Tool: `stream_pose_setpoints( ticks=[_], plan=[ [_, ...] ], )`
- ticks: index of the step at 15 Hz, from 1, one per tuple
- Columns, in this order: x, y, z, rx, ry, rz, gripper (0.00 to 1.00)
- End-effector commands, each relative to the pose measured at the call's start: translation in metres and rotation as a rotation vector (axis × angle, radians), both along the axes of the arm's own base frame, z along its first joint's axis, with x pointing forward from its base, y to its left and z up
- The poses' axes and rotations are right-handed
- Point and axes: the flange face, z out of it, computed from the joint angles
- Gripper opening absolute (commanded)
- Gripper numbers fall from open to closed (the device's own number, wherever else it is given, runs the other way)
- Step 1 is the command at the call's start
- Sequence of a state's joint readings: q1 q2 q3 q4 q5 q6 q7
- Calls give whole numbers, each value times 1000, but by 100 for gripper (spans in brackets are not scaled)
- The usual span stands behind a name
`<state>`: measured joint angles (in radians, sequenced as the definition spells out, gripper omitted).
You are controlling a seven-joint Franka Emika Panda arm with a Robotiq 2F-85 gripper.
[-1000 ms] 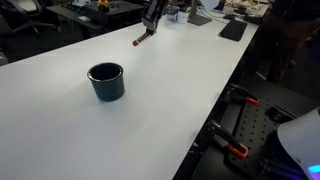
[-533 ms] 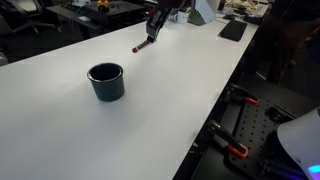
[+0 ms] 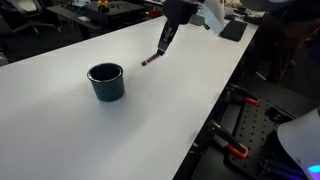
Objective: Put the marker on the table
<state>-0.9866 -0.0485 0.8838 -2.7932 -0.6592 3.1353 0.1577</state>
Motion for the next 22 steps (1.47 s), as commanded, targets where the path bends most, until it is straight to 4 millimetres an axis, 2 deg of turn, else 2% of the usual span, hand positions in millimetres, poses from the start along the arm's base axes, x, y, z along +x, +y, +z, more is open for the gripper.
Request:
stream_pose_setpoints(
  ticks=[1,6,17,18,19,20,22],
  plan=[
    [-7,7,-14,19,37,77,5],
    [-9,11,-23,20,61,143,5],
    [-4,-6,-38,-21,106,159,5],
    [-3,-5,-43,-20,118,150,31],
    [-10,-7,-37,-11,100,162,47],
    [-10,-7,-39,-6,104,161,30],
    [-10,-7,-40,-3,107,161,43]
  ],
)
